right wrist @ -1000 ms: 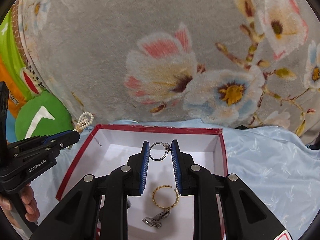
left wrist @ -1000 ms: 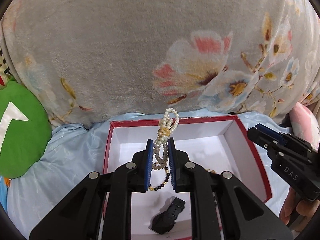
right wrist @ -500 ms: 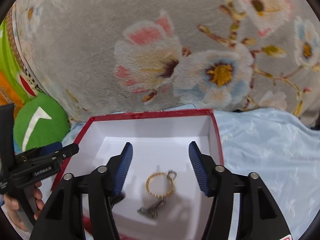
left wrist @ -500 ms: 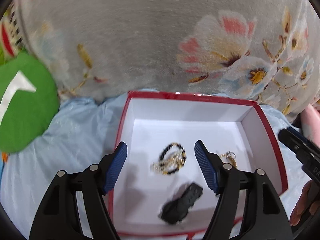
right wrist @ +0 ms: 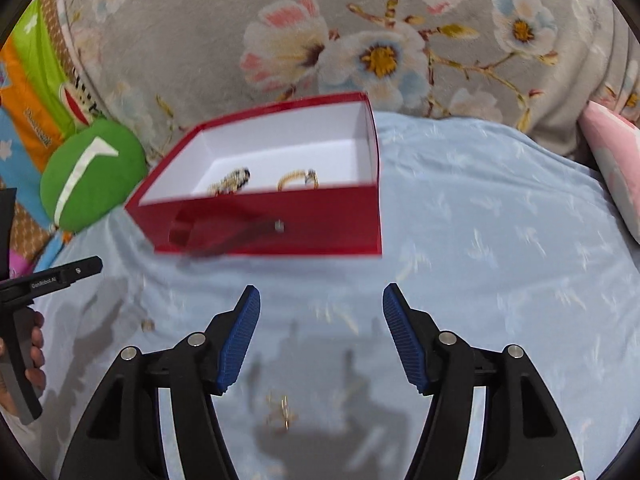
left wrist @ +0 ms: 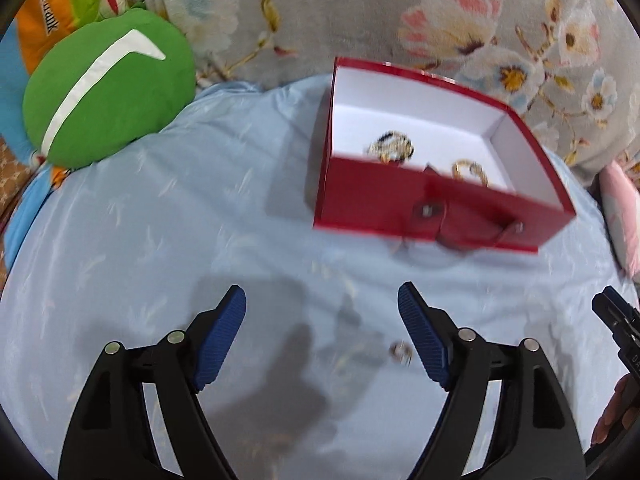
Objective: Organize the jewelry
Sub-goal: 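Withdraw both open tools back over the gold earrings on the sheet, then grasp a gold hoop earring with left tool while right tool grasps another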
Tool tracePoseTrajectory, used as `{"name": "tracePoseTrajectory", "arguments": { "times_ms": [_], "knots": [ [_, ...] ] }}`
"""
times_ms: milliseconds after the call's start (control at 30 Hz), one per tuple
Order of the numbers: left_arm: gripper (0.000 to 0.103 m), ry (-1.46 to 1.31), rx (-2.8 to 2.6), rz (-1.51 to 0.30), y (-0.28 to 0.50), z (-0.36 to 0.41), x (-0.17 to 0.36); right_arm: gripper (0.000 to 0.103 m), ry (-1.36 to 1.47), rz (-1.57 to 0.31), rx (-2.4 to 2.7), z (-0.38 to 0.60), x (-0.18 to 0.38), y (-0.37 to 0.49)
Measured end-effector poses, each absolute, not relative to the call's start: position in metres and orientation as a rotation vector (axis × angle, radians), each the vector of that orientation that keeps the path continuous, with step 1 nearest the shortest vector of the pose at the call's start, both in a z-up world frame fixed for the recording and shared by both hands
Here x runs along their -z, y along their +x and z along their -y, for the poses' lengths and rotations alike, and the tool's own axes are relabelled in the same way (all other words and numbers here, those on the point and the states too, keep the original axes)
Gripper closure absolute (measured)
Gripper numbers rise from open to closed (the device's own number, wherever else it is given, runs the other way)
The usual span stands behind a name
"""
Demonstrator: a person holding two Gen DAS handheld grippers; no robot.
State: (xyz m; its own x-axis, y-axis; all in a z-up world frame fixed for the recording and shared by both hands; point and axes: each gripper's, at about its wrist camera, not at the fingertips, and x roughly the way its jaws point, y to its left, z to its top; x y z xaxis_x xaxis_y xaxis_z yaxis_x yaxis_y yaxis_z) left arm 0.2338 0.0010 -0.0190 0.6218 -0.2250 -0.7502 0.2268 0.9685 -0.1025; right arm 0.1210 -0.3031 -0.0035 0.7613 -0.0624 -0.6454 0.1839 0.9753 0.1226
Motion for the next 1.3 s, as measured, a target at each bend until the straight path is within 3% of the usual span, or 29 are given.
{"name": "tracePoseTrajectory", "arguments": {
  "times_ms": [433, 1300],
  "knots": [
    [0.027, -0.006, 0.250, -0.924, 0.157, -0.018, 0.058, 0.041, 0.191, -0.808, 0.125, 0.267, 0.059, 0.070],
    [0.030, 0.016, 0.344, -0.978, 0.102, 0.003, 0.076, 0.041, 0.199, -0.831, 0.131, 0.251, 0.068, 0.036]
  ]
}}
